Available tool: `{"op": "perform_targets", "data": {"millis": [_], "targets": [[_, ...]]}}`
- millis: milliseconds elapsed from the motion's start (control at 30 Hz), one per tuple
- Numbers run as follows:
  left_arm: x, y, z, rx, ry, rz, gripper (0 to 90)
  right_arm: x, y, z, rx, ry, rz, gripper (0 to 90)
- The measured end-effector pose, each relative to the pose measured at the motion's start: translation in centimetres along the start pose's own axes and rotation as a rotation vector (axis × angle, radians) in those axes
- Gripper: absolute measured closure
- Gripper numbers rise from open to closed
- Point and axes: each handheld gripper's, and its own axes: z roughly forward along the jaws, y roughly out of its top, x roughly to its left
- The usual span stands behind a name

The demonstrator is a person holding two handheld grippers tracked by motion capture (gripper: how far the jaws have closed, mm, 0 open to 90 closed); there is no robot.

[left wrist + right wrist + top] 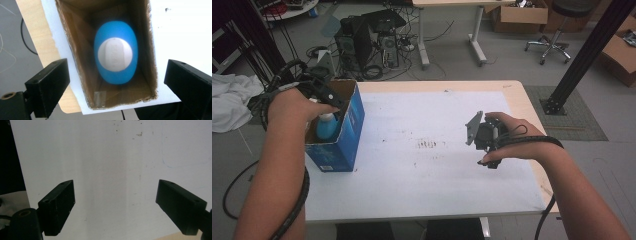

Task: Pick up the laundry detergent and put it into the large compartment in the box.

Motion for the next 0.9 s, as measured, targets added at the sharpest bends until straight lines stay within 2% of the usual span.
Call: {"op": "perform_targets", "data": {"millis": [133, 333, 467, 667, 767, 800, 900], "targets": [[-0.3, 0.1, -0.4, 0.003, 0.002, 0.014, 5.8, 0.0, 0.0, 0.1, 0.003, 0.007, 0.006, 15.7], [-1.1, 0.3, -0.5, 0.014, 0.007, 0.04, 0.1, -0.1, 0.0, 0.2, 0.001, 0.007, 0.001, 15.7], [-1.7, 0.3, -1.0, -0.009, 0.005, 0.068, 0.1, -0.2, 0.0, 0.3, 0.001, 0.01, 0.0, 15.7], [-2.8, 0.5, -2.0, -0.04, 0.004, 0.158, 0.1, -0.3, -0.1, 0.3, 0.001, 0.01, 0.006, 15.7], [-3.5, 0.6, -2.7, -0.063, -0.002, 0.232, 0.1, -0.4, -0.1, 0.3, 0.0, 0.011, 0.007, 15.7], [-3.8, 0.6, -2.9, -0.071, -0.017, 0.251, 0.1, -0.4, -0.1, 0.3, 0.0, 0.012, 0.005, 15.7], [-5.0, 0.6, -3.1, -0.084, -0.033, 0.345, 0.1, -0.5, 0.0, 0.3, -0.002, 0.012, 0.003, 15.7]]}}
